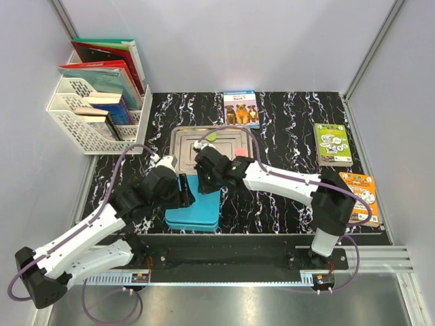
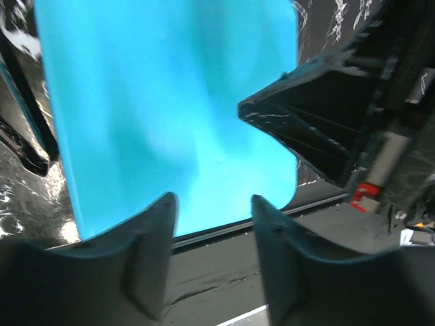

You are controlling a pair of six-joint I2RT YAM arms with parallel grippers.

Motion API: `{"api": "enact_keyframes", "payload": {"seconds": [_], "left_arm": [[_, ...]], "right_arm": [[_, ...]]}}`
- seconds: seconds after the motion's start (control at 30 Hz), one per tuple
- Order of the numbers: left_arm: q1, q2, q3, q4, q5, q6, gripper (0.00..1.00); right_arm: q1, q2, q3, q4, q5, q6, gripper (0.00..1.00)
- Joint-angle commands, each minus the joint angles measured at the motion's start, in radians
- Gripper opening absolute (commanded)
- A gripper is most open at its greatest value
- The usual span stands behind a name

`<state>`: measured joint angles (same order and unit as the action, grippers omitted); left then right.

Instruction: Pack the cookies

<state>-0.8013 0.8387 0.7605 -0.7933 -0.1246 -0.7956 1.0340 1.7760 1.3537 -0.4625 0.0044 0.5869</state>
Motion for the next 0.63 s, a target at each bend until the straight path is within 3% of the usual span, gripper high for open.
{"api": "enact_keyframes", "payload": {"seconds": [0.0,0.03,0.07,0.1,0.2,0.23,0.33,0.6], "left_arm": [[0.001,-0.020,0.088,-0.024,-0.069,0.048,0.73],[0.001,-0.023,0.098,-0.027,-0.076,0.053,0.78],[0.002,-0.026,0.102,-0.032,-0.084,0.058,0.95],[0.001,-0.030,0.105,-0.035,-0.099,0.058,0.99],[0.001,-0.041,0.109,-0.035,-0.122,0.052,0.99],[0.002,-0.036,0.115,-0.034,-0.130,0.046,0.99],[0.001,-0.009,0.131,-0.035,-0.138,0.042,0.99],[0.001,0.020,0.146,-0.026,-0.181,0.059,0.99]], "right_arm": [[0.001,-0.112,0.076,-0.060,0.095,-0.045,0.20],[0.000,-0.122,0.078,-0.064,0.101,-0.047,0.25],[0.000,-0.147,0.075,-0.065,0.121,-0.050,0.28],[0.000,-0.159,0.064,-0.065,0.134,-0.052,0.35],[0.001,-0.217,0.029,-0.059,0.213,-0.050,0.49],[-0.002,-0.236,0.016,-0.057,0.241,-0.048,0.59],[0.000,-0.323,-0.068,-0.019,0.347,-0.033,0.76],[0.000,-0.541,-0.281,0.079,0.502,-0.019,0.88]]}}
